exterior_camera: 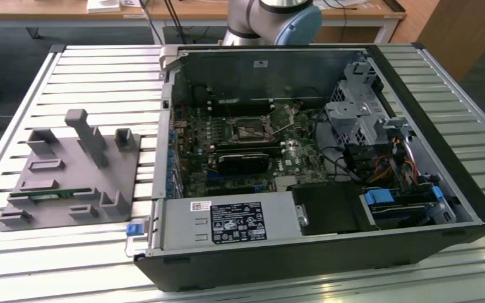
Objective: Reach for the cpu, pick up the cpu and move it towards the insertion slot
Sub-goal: 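Pick up the cpu and move it towards the insertion slot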
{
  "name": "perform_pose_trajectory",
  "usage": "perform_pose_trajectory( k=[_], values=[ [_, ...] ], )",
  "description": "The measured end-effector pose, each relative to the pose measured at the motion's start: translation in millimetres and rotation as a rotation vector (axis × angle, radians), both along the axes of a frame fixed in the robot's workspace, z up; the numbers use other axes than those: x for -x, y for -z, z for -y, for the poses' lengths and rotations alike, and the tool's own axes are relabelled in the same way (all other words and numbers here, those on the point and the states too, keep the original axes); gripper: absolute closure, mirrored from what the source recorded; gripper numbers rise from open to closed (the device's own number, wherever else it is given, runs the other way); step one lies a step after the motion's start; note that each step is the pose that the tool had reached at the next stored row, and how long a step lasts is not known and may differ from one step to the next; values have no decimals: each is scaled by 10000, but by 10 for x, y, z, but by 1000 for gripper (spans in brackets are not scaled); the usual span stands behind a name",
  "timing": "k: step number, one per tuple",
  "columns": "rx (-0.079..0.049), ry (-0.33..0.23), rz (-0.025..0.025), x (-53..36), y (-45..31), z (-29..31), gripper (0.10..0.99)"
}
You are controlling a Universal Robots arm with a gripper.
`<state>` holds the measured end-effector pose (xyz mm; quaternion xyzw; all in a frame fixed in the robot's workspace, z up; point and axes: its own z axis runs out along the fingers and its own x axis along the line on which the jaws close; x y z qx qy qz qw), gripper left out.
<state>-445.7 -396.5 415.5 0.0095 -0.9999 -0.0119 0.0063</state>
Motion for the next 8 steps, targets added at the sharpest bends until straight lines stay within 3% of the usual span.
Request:
perform_pose_trajectory(
  k=[4,8],
  values=[
    [9,1,0,-14,-13,-2,541],
    [9,1,-1,-82,-13,-1,541]
  ],
)
